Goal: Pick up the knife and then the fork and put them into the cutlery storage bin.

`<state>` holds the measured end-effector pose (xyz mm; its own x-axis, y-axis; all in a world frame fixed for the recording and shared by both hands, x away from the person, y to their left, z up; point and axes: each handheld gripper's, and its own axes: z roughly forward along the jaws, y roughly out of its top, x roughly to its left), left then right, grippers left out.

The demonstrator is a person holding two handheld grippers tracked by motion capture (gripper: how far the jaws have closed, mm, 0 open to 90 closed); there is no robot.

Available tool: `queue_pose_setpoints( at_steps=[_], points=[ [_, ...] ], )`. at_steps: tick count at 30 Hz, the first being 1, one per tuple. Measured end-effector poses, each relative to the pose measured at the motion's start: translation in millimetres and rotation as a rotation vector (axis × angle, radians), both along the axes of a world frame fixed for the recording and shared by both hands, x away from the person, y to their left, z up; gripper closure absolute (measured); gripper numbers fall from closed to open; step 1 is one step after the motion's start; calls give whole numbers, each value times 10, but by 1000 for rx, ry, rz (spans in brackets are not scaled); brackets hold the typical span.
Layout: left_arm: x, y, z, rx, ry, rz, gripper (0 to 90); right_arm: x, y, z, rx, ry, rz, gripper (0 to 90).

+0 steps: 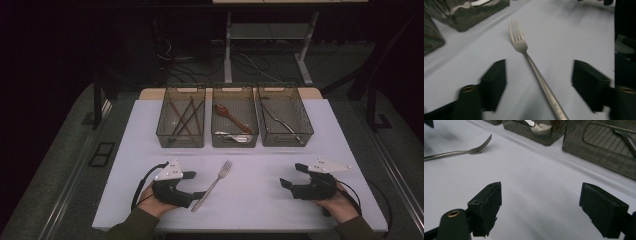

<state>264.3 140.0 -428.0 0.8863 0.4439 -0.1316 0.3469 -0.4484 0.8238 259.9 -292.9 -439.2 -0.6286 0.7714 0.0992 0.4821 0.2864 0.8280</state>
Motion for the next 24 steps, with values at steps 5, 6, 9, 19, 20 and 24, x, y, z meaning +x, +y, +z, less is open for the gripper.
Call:
queue_pose_setpoints(
  at_steps=[5,6,9,19,20,24],
  points=[
    [6,-181,4,45,22,-36,667,4,0,7,7,-4,-8,183],
    [9,-220,0,57,28,-40,727,4,0,7,4,-4,-6,183],
    [22,-322,-19,84,38,-50,823,5,5,7,4,-6,-5,183],
    [40,-454,-146,196,85,-68,892,12,10,-1,-5,-7,-2,183],
    [44,-457,-156,201,92,-74,892,12,11,-2,-6,-7,-2,183],
    [52,-457,-176,206,102,-88,892,12,10,-3,-10,-6,-1,183]
  ],
)
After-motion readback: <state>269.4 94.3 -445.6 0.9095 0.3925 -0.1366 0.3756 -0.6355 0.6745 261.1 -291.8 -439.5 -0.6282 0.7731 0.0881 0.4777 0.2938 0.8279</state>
